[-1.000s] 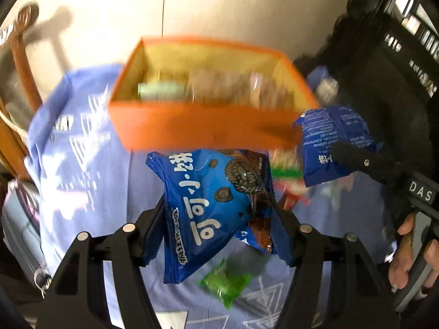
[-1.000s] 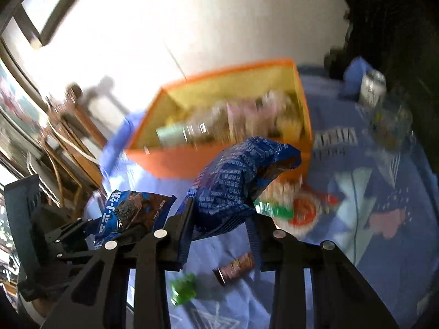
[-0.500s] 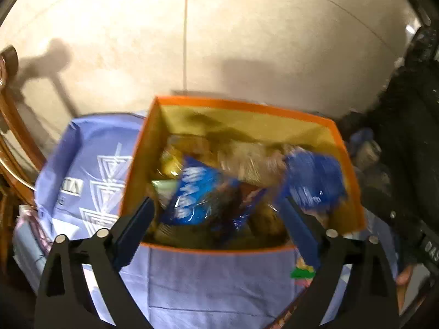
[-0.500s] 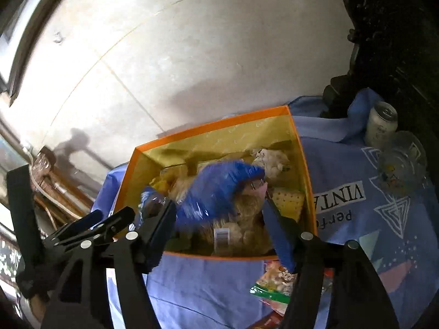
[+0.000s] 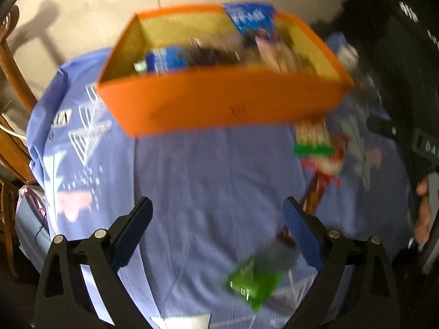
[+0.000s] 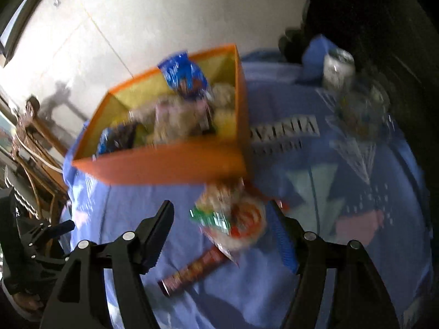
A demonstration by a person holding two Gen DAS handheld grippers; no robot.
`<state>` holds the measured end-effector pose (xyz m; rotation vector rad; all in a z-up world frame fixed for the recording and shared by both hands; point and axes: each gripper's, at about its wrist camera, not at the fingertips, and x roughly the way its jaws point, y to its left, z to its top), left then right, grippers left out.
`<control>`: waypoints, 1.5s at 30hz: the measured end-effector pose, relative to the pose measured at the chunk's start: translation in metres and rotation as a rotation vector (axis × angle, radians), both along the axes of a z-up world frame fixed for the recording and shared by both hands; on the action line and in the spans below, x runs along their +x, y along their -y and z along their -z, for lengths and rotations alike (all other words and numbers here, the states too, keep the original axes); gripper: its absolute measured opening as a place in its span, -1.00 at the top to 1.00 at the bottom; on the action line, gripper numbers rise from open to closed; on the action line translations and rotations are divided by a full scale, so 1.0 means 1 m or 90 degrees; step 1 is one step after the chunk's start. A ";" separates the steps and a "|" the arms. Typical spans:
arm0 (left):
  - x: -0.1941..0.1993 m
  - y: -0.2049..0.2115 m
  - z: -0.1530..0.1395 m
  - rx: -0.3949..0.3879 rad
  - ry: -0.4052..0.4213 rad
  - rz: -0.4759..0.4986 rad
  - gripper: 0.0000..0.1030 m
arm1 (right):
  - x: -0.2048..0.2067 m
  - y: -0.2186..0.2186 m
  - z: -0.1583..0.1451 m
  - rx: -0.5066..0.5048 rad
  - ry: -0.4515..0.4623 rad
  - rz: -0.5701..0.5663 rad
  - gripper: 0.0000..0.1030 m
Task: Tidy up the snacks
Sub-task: 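Carry both blue bags over the orange box and open both tools, then grasp the green packet with the left tool while the right tool grasps a snack bag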
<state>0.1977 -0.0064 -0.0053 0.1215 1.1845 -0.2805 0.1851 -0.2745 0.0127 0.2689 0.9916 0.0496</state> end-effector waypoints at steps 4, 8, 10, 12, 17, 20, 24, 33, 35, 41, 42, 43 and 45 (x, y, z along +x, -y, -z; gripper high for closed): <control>-0.031 0.009 0.023 0.012 -0.033 0.022 -0.81 | -0.019 0.000 0.017 0.004 -0.028 0.005 -0.36; -0.055 0.023 0.046 0.041 -0.058 0.060 -0.81 | -0.036 0.000 0.020 0.009 -0.034 0.010 -0.37; -0.062 0.027 0.060 0.048 -0.077 0.057 -0.81 | -0.043 -0.001 0.019 0.009 -0.033 0.008 -0.38; -0.064 0.028 0.072 0.046 -0.087 0.039 -0.80 | -0.047 -0.002 0.019 0.005 -0.032 0.007 -0.38; -0.061 0.027 0.089 0.021 -0.106 0.026 0.24 | -0.057 -0.005 0.027 -0.003 -0.051 -0.002 -0.40; -0.062 0.021 0.080 0.007 -0.109 0.018 0.30 | -0.059 -0.007 0.035 -0.010 -0.064 -0.008 -0.45; -0.066 0.012 0.055 -0.006 -0.083 0.010 0.30 | -0.053 -0.007 0.044 -0.013 -0.071 -0.006 -0.47; -0.062 -0.011 0.035 -0.015 -0.066 -0.016 0.30 | 0.001 -0.021 0.052 -0.018 -0.056 -0.006 -0.47; -0.058 -0.017 0.037 -0.017 -0.066 -0.021 0.30 | 0.014 -0.025 0.053 -0.017 -0.054 0.001 -0.47; -0.040 -0.023 0.047 -0.013 -0.071 -0.033 0.30 | 0.051 -0.046 0.077 -0.045 -0.087 0.012 -0.05; -0.036 -0.024 0.048 -0.011 -0.072 -0.036 0.30 | 0.053 -0.050 0.077 -0.065 -0.073 0.016 -0.02; -0.033 -0.024 0.051 -0.011 -0.073 -0.038 0.30 | 0.057 -0.054 0.078 -0.083 -0.070 0.019 0.02; -0.027 -0.024 0.055 -0.010 -0.077 -0.042 0.30 | 0.061 -0.058 0.079 -0.109 -0.064 0.020 0.20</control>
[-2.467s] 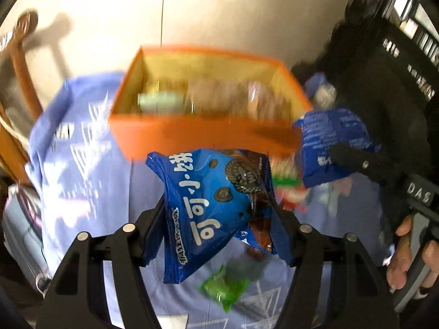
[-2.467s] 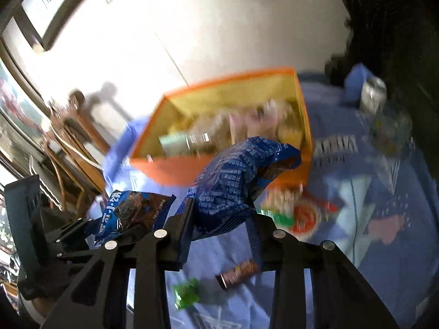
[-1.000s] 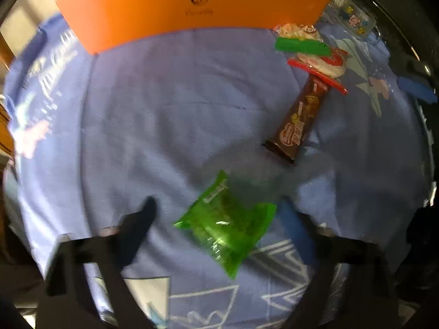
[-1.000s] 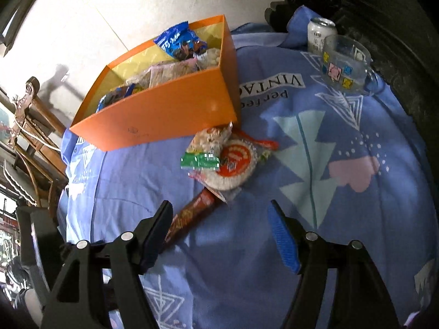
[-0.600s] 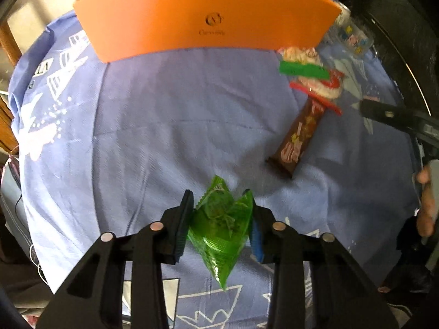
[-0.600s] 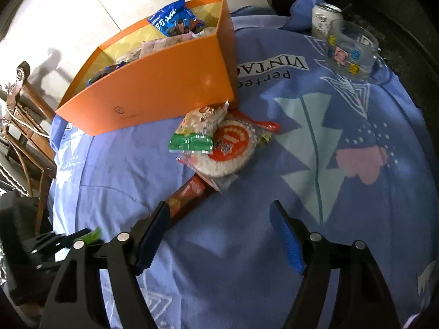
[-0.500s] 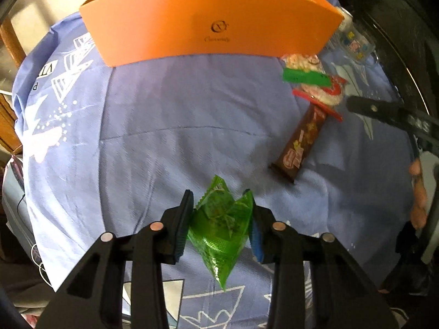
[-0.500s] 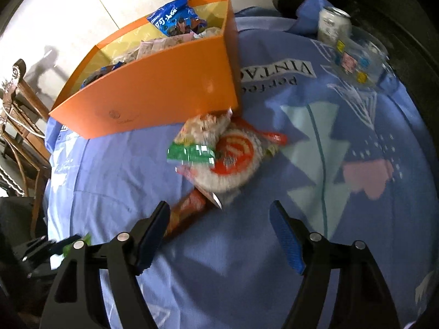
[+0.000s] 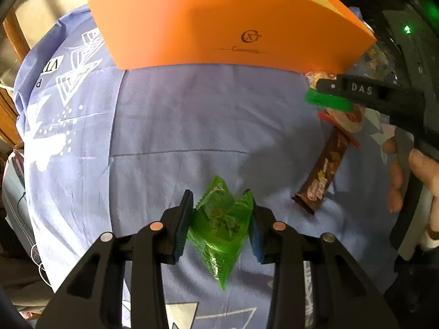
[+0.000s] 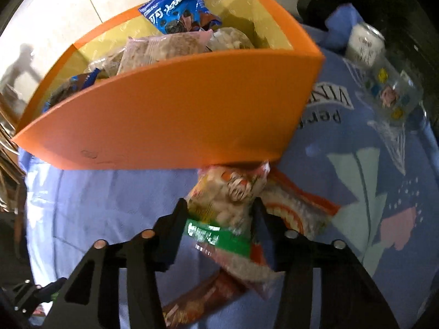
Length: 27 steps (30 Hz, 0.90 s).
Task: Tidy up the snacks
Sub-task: 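Grasp the green packet with the left tool while the right tool grasps a snack bag, then carry both held snacks over the orange box and open both tools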
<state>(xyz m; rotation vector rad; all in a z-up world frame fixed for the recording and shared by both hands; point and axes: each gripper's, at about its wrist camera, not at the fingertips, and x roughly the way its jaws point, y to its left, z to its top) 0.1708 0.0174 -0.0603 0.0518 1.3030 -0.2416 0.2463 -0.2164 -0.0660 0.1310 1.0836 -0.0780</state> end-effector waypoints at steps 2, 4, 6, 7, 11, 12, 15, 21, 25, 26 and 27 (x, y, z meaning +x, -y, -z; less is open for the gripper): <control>0.006 0.000 0.002 0.002 -0.001 -0.004 0.30 | 0.001 0.000 -0.001 -0.017 0.004 0.000 0.46; 0.011 0.001 0.004 0.003 -0.001 -0.007 0.30 | 0.000 0.002 -0.004 -0.018 0.001 -0.009 0.70; 0.014 0.003 0.004 0.004 0.001 -0.005 0.30 | -0.009 0.007 -0.015 -0.016 0.015 -0.010 0.72; 0.015 0.005 0.004 0.003 0.001 -0.006 0.30 | -0.013 0.008 -0.019 -0.013 0.021 -0.014 0.72; 0.016 0.008 0.003 0.001 0.004 -0.007 0.29 | -0.038 0.014 -0.040 0.046 0.042 -0.045 0.72; 0.016 0.008 0.001 -0.001 0.008 -0.007 0.29 | -0.042 0.014 -0.045 0.054 0.046 -0.048 0.72; 0.007 0.010 -0.010 -0.001 0.020 -0.004 0.29 | -0.057 0.021 -0.058 0.084 0.063 -0.054 0.72; 0.012 0.012 -0.057 -0.017 0.069 0.007 0.29 | -0.065 0.025 -0.106 0.124 0.119 -0.060 0.72; 0.039 0.010 -0.109 -0.041 0.132 0.007 0.29 | -0.057 0.028 -0.146 0.136 0.176 -0.076 0.72; 0.049 0.011 -0.122 -0.044 0.152 0.008 0.29 | -0.051 0.027 -0.157 0.138 0.190 -0.082 0.72; 0.056 0.012 -0.131 -0.045 0.163 0.008 0.28 | -0.046 0.027 -0.165 0.142 0.201 -0.085 0.72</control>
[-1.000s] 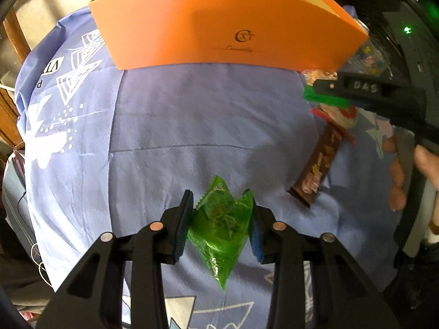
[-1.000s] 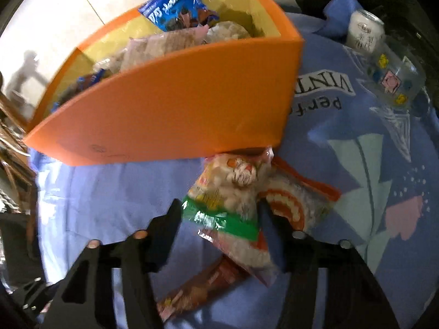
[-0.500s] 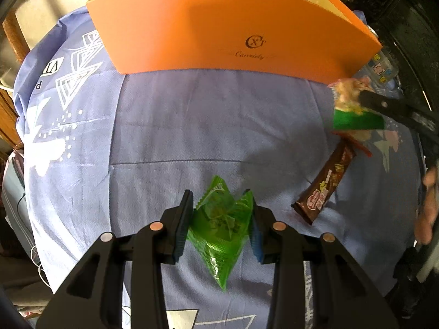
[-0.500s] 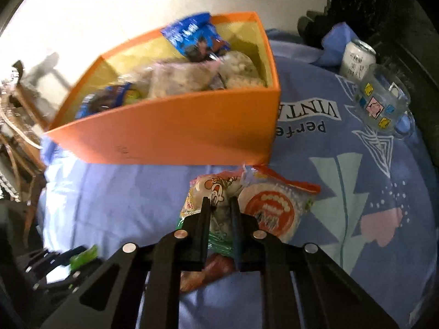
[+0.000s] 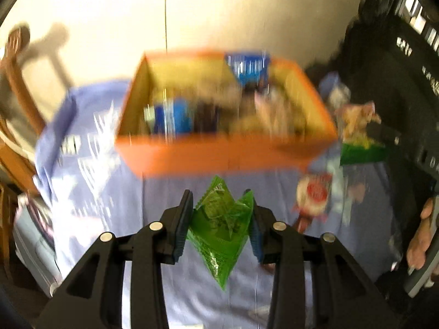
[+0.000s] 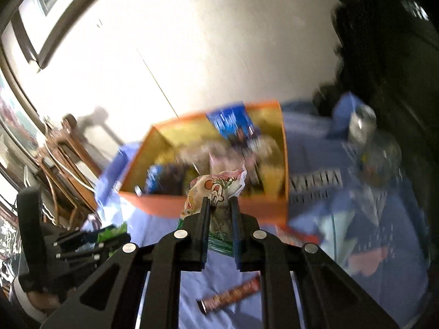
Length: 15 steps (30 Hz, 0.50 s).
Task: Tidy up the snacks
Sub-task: 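Carry both held snacks over the orange box and open both tools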
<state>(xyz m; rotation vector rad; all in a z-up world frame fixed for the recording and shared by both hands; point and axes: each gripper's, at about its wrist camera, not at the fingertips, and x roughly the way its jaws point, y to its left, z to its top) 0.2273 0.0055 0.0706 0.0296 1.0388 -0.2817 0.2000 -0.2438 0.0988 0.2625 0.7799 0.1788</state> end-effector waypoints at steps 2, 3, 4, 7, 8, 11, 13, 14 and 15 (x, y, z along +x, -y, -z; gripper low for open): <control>0.026 0.004 -0.018 0.001 0.024 -0.006 0.27 | 0.017 -0.001 -0.014 0.007 0.018 -0.001 0.72; 0.038 0.007 -0.024 0.002 0.034 -0.008 0.26 | 0.028 -0.002 -0.018 0.009 0.025 0.001 0.72; 0.054 0.011 -0.029 0.006 0.043 -0.014 0.26 | 0.035 -0.003 -0.021 0.012 0.029 0.002 0.72; 0.099 0.017 -0.028 0.013 0.054 -0.040 0.10 | 0.069 -0.006 -0.017 0.029 0.023 0.009 0.67; 0.110 0.018 -0.024 0.023 0.056 -0.056 -0.31 | 0.083 -0.007 -0.011 0.039 0.011 0.012 0.66; 0.133 0.015 -0.009 0.062 0.061 -0.107 -0.71 | 0.109 -0.002 0.007 0.055 -0.026 0.045 -0.06; 0.132 0.013 -0.001 0.065 0.045 -0.104 -0.71 | 0.104 0.003 0.009 0.050 -0.009 0.062 -0.09; 0.128 0.012 0.002 0.059 0.043 -0.100 -0.71 | 0.100 0.003 0.009 0.044 -0.003 0.054 -0.09; 0.123 0.011 0.003 0.059 0.043 -0.096 -0.72 | 0.097 0.004 0.009 0.037 -0.001 0.054 -0.10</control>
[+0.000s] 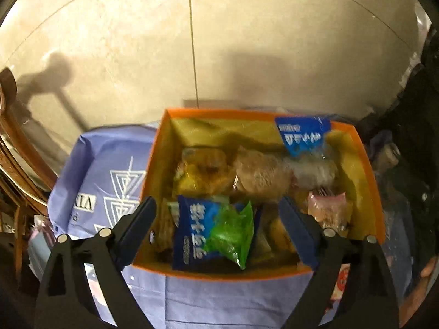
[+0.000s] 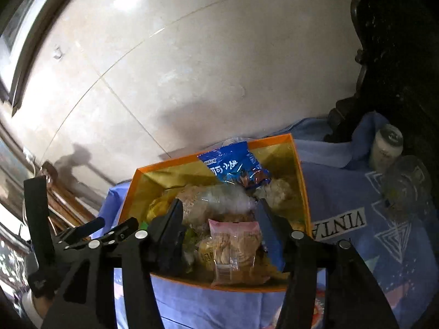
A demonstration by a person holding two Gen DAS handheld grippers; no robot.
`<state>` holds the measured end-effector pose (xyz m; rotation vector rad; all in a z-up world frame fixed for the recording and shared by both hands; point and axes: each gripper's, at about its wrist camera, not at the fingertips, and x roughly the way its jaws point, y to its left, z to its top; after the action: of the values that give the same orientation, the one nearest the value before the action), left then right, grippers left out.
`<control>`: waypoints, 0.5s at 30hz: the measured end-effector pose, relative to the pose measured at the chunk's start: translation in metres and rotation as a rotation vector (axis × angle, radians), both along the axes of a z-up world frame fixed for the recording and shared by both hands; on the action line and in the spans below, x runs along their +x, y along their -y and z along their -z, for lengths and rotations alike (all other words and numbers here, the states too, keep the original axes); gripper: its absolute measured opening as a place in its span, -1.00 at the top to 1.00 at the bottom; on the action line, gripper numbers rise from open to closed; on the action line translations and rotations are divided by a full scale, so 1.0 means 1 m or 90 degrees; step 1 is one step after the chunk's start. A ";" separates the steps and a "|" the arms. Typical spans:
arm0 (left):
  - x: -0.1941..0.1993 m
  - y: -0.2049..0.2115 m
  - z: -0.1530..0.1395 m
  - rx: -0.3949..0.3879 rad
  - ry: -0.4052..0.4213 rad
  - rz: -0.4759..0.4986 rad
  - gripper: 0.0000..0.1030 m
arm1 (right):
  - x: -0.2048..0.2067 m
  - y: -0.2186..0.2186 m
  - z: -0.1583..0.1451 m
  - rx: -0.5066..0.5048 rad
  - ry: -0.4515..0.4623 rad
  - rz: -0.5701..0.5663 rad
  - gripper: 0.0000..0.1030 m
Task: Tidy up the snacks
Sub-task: 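Carry both held snacks over the orange box and open both tools, then grasp the chocolate bar with the left tool while the right tool grasps the round pastry bag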
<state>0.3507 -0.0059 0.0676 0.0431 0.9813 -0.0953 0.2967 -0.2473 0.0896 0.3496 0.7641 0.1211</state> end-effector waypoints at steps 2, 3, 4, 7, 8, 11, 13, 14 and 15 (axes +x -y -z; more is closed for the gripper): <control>-0.015 0.005 0.003 0.012 -0.005 0.017 -0.72 | -0.012 0.007 0.003 -0.009 0.001 0.003 -0.10; -0.022 0.007 0.006 0.015 -0.008 0.027 -0.72 | -0.017 0.010 0.004 -0.009 0.001 0.002 -0.10; -0.033 0.010 0.007 0.017 -0.007 0.040 -0.72 | -0.027 0.015 0.005 -0.014 0.003 0.004 -0.11; -0.067 0.023 0.016 0.010 -0.020 0.073 -0.76 | -0.051 0.026 0.012 -0.048 0.004 0.010 -0.35; -0.078 0.030 0.022 0.010 -0.034 0.088 -0.76 | -0.062 0.032 0.019 -0.064 -0.002 0.018 -0.43; -0.110 0.056 0.048 0.011 -0.070 0.145 -0.78 | -0.084 0.049 0.049 -0.076 -0.052 0.034 -0.44; -0.129 0.076 0.074 0.029 -0.101 0.182 -0.78 | -0.096 0.062 0.068 -0.063 -0.090 0.057 -0.44; -0.137 0.085 0.087 0.035 -0.119 0.196 -0.78 | -0.103 0.070 0.078 -0.052 -0.110 0.070 -0.44; -0.143 0.093 0.097 0.035 -0.134 0.207 -0.78 | -0.108 0.074 0.083 -0.044 -0.120 0.078 -0.44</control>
<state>0.2073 -0.0991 -0.0293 0.2482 1.1807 -0.3772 0.1885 -0.3217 0.0061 0.3440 0.9291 -0.0542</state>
